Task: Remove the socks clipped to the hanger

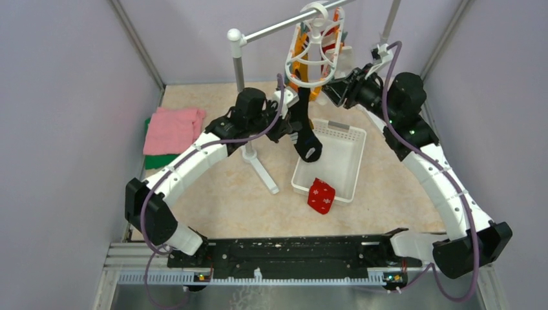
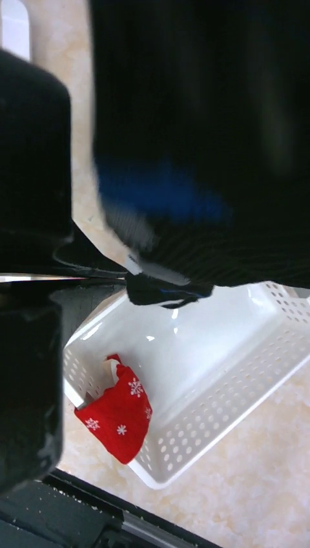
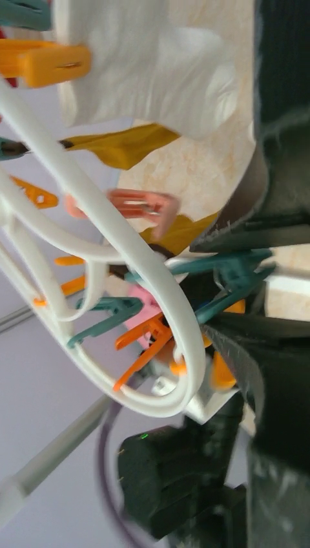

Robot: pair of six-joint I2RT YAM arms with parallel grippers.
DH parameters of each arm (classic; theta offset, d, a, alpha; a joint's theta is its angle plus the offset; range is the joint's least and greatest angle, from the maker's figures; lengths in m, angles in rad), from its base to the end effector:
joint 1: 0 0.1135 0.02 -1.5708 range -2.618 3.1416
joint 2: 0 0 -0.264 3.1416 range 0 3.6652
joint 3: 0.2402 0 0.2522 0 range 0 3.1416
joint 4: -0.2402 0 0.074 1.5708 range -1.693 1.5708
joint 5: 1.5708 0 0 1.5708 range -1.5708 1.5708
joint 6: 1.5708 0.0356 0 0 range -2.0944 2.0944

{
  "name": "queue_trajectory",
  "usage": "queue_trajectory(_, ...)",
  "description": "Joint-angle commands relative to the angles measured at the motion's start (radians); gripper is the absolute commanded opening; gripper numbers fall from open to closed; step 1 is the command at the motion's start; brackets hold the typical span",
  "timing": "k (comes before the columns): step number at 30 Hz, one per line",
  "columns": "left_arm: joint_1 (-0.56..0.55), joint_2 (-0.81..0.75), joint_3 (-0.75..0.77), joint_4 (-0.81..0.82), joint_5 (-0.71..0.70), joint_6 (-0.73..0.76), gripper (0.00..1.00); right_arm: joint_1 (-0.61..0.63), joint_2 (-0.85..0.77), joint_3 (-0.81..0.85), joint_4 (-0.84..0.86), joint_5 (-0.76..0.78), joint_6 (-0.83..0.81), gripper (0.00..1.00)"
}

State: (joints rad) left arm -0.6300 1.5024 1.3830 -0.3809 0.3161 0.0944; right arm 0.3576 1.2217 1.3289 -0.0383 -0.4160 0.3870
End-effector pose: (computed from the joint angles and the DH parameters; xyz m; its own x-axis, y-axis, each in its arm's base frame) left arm 0.2738 -0.2133 0.3555 -0.3123 0.3386 -0.8876 0.8134 0.5779 -0.0657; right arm 0.2508 0.1091 0.4548 -0.2036 0.2925 -0.9343 -0.6705 0.6537 0.3508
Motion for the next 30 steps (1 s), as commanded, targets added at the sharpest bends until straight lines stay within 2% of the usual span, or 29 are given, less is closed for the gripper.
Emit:
queue_trajectory(1, -0.002, -0.008, 0.049, 0.065, 0.077, -0.012, 0.00, -0.023, -0.056, -0.070, -0.136, 0.034, 0.008, 0.50)
queue_trajectory(2, -0.002, -0.014, 0.048, 0.061, 0.103, -0.010, 0.00, -0.023, -0.069, -0.079, -0.147, 0.046, 0.005, 0.60)
queue_trajectory(7, -0.002, -0.053, 0.012, 0.042, 0.158, -0.011, 0.00, -0.023, -0.166, -0.157, -0.222, 0.077, 0.000, 0.86)
queue_trajectory(12, -0.003, -0.089, -0.028, 0.033, 0.151, -0.027, 0.00, -0.008, -0.282, -0.313, -0.359, 0.081, 0.022, 0.87)
queue_trajectory(18, -0.002, -0.115, -0.052, 0.022, 0.166, -0.067, 0.00, 0.151, -0.440, -0.570, -0.457, 0.202, 0.080, 0.87)
queue_trajectory(24, -0.003, -0.126, -0.064, 0.022, 0.167, -0.077, 0.00, 0.239, -0.426, -0.675, -0.473, 0.232, 0.160, 0.87)
queue_trajectory(30, -0.003, -0.133, -0.069, 0.022, 0.175, -0.069, 0.00, 0.267, -0.336, -0.679, -0.482, 0.305, 0.197, 0.85)
